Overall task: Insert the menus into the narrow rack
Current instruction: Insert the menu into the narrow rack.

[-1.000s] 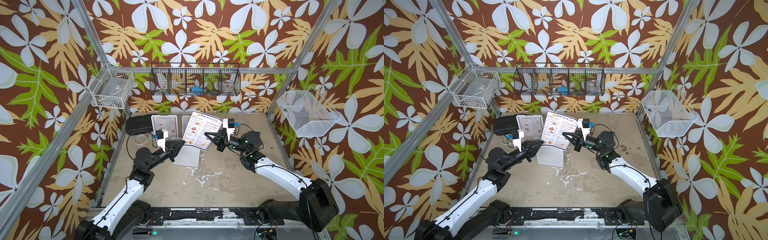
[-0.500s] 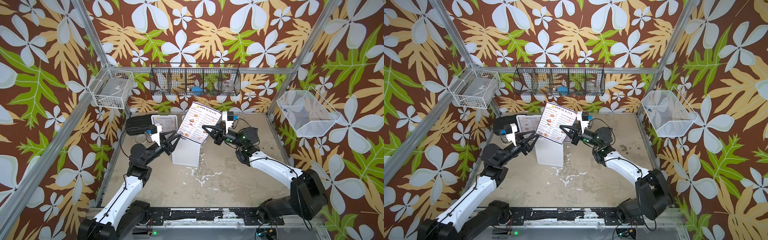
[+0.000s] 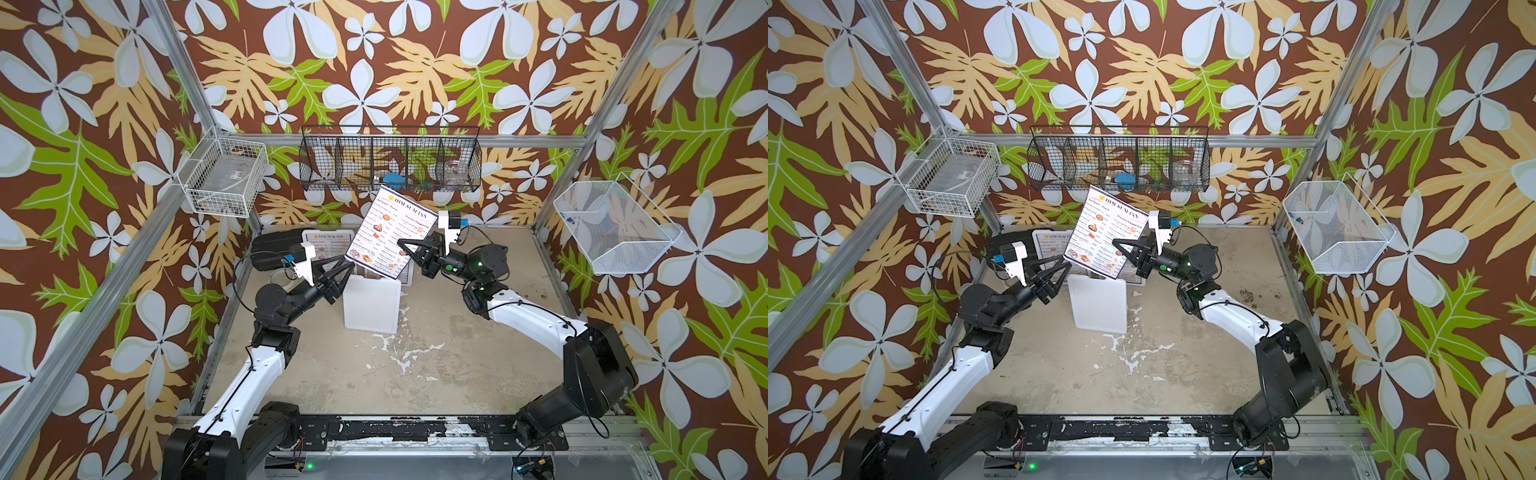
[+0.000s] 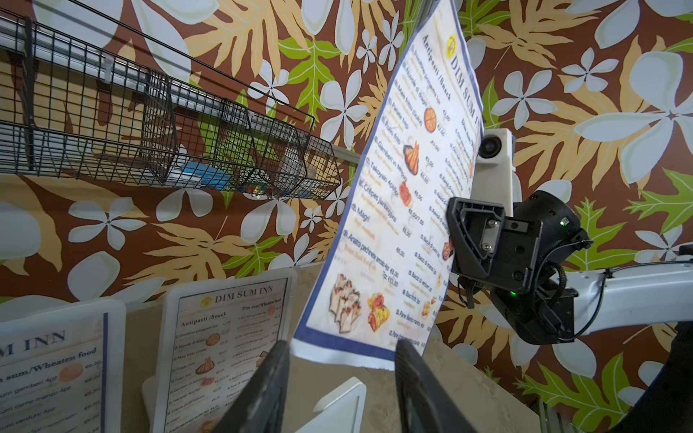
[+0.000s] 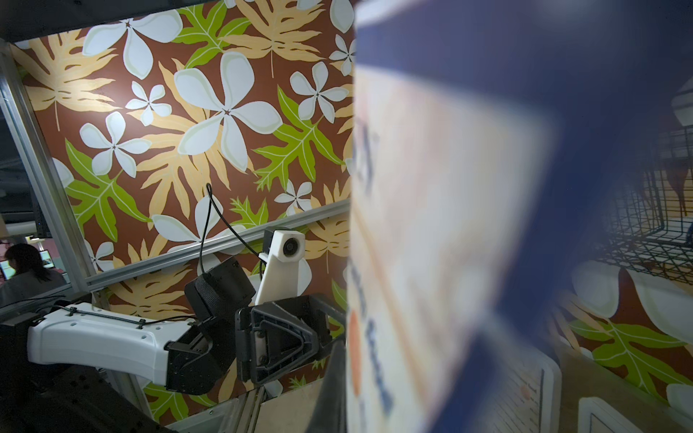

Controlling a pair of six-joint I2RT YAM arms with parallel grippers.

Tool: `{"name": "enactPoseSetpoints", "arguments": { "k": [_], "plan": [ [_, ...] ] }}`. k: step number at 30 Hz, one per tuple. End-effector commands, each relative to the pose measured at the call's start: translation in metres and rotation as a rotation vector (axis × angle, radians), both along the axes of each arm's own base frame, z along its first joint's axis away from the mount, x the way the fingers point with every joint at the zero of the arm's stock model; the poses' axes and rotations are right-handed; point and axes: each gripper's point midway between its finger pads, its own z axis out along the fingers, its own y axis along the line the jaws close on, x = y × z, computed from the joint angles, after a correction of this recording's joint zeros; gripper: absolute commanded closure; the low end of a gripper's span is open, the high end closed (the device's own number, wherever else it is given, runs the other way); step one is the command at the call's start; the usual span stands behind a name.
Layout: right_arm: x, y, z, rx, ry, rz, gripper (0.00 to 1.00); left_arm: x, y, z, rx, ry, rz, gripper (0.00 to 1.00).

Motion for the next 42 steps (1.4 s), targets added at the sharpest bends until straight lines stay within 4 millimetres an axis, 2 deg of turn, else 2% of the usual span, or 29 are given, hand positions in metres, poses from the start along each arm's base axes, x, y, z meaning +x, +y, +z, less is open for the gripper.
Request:
{"name": "enactPoseSetpoints", "arguments": {
  "k": [1, 7, 13, 15, 18, 20, 21, 23, 25, 27, 30, 36, 42],
  "plan": [
    [-0.004, 0.001, 0.008, 0.020, -0.025, 0.033, 1.00, -0.001, 0.001, 0.012, -0.008, -0.045, -0.001, 0.55],
    [-0.007, 0.004, 0.008, 0.032, -0.023, 0.078, 1.00, 0.013, 0.001, 0.006, -0.014, -0.019, -0.014, 0.50],
    [0.000, 0.008, 0.003, 0.024, -0.012, 0.075, 1.00, 0.011, -0.001, 0.012, -0.027, -0.042, -0.045, 0.47],
    [0.004, 0.009, 0.001, 0.022, -0.004, 0.071, 1.00, 0.009, -0.002, 0.012, -0.028, -0.045, -0.051, 0.53],
    [0.007, 0.011, -0.001, 0.021, 0.000, 0.065, 1.00, 0.008, 0.000, 0.011, -0.030, -0.042, -0.038, 0.74],
    [0.010, 0.011, -0.003, 0.016, 0.006, 0.060, 1.00, 0.009, 0.002, 0.009, -0.029, -0.039, -0.024, 0.83],
    [0.011, 0.012, -0.005, 0.014, 0.008, 0.056, 1.00, 0.010, 0.002, 0.007, -0.029, -0.034, -0.020, 0.87],
    [0.012, 0.012, -0.007, 0.010, 0.011, 0.051, 1.00, 0.010, 0.003, 0.005, -0.029, -0.028, -0.017, 0.88],
    [0.013, 0.012, -0.009, 0.005, 0.011, 0.046, 1.00, 0.011, 0.003, 0.001, -0.029, -0.018, -0.010, 0.80],
    [0.013, 0.012, -0.010, 0.001, 0.011, 0.041, 1.00, 0.016, 0.008, -0.008, -0.029, 0.003, 0.027, 0.58],
    [0.012, 0.010, -0.008, -0.004, 0.000, 0.028, 1.00, 0.022, 0.019, -0.026, -0.032, 0.027, 0.111, 0.35],
    [0.011, 0.002, -0.003, -0.028, -0.023, -0.043, 1.00, 0.027, 0.038, -0.059, -0.037, 0.079, 0.245, 0.22],
    [0.011, -0.013, 0.001, -0.016, -0.027, -0.074, 1.00, 0.020, 0.035, -0.080, -0.041, 0.084, 0.223, 0.15]
  ]
}}
